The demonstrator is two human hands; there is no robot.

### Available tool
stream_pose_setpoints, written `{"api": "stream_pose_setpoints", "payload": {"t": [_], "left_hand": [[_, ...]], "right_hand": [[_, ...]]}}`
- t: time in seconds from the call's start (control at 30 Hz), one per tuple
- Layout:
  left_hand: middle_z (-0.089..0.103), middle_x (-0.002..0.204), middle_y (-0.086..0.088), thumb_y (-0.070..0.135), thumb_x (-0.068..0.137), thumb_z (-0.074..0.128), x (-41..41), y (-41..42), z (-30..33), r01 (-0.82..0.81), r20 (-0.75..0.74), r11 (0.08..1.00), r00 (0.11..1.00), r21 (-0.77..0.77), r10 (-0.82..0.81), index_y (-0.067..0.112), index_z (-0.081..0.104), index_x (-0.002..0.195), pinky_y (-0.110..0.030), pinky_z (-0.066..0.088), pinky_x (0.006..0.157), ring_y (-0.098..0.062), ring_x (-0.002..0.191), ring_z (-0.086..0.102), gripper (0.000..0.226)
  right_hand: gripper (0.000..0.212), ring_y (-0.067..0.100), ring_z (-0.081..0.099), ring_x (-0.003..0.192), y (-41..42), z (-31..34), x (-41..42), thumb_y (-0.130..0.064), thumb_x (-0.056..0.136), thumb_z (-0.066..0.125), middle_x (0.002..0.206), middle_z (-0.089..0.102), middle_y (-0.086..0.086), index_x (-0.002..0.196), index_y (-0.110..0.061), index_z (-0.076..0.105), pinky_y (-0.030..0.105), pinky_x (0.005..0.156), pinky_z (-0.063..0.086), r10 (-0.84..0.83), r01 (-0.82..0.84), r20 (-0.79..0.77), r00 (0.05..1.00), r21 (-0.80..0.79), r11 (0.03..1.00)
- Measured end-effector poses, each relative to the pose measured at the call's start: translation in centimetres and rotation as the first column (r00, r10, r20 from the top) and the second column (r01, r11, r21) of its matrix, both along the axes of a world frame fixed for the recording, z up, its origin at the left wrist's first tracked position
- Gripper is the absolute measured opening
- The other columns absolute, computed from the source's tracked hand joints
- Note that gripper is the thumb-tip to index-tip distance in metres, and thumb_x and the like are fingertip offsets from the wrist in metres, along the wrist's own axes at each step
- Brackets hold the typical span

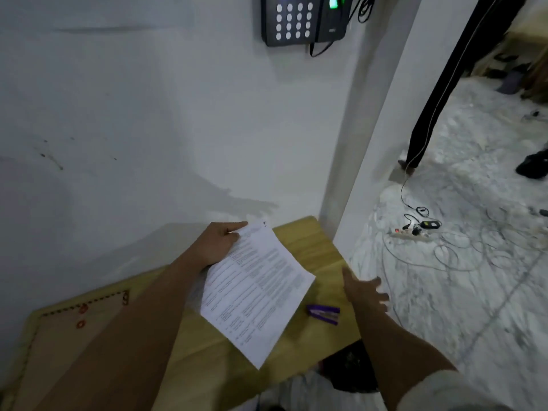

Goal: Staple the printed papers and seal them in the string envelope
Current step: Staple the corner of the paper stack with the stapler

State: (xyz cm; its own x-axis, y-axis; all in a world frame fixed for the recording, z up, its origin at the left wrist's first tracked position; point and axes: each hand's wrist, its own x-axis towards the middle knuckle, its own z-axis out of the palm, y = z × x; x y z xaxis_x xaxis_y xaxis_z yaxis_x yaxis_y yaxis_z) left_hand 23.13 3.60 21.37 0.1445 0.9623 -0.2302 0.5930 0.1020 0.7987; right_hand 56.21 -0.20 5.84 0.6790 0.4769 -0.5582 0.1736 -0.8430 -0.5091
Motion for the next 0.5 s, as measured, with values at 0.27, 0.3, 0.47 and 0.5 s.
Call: {"api": "stream_pose_setpoints", "payload": {"t": [0.27,0.3,0.47,0.5], "left_hand": [[0.064,0.138,0.004,0.013,0.105,0.052,0.4,-0.2,-4.3,0.037,-0.064,0.994,0.997,-0.101,-0.043,0.026,0.064,0.139,-0.023,0.043,0.104,-0.01,0.121,0.06,0.038],[0.063,0.14,0.003,0.013,0.105,0.053,0.5,0.0,-4.5,0.044,-0.069,0.993,0.996,-0.105,-0.052,0.024,0.064,0.139,-0.022,0.041,0.104,-0.01,0.123,0.059,0.037],[0.06,0.146,0.002,0.016,0.105,0.054,0.9,0.5,-5.1,0.059,-0.081,0.991,0.994,-0.116,-0.068,0.026,0.061,0.141,-0.029,0.039,0.115,-0.014,0.132,0.055,0.038],[0.059,0.146,0.002,0.018,0.105,0.055,0.9,0.6,-5.3,0.057,-0.087,0.991,0.994,-0.119,-0.068,0.027,0.06,0.142,-0.032,0.039,0.116,-0.015,0.133,0.055,0.038]], "right_hand": [[0.112,0.036,0.039,0.135,-4.2,-7.5,-2.6,-0.089,0.074,0.045,0.157,0.032,0.014,0.158,-0.018,0.022,0.045,0.112,0.031,0.354,-0.364,-0.086,0.931,-0.162,0.917],[0.112,0.035,0.041,0.134,-3.6,-7.3,-3.0,-0.089,0.072,0.046,0.156,0.032,0.013,0.158,-0.02,0.023,0.045,0.109,0.033,0.336,-0.35,-0.11,0.935,-0.159,0.923],[0.097,0.034,0.053,0.125,-0.9,-4.8,-4.1,-0.081,0.078,0.053,0.143,0.051,0.015,0.147,-0.013,0.044,0.044,0.1,0.046,0.312,-0.314,-0.073,0.947,-0.016,0.949],[0.093,0.033,0.054,0.123,-0.7,-4.3,-4.2,-0.08,0.081,0.052,0.141,0.053,0.015,0.146,-0.013,0.046,0.041,0.093,0.048,0.339,-0.339,-0.047,0.94,-0.005,0.941]]}}
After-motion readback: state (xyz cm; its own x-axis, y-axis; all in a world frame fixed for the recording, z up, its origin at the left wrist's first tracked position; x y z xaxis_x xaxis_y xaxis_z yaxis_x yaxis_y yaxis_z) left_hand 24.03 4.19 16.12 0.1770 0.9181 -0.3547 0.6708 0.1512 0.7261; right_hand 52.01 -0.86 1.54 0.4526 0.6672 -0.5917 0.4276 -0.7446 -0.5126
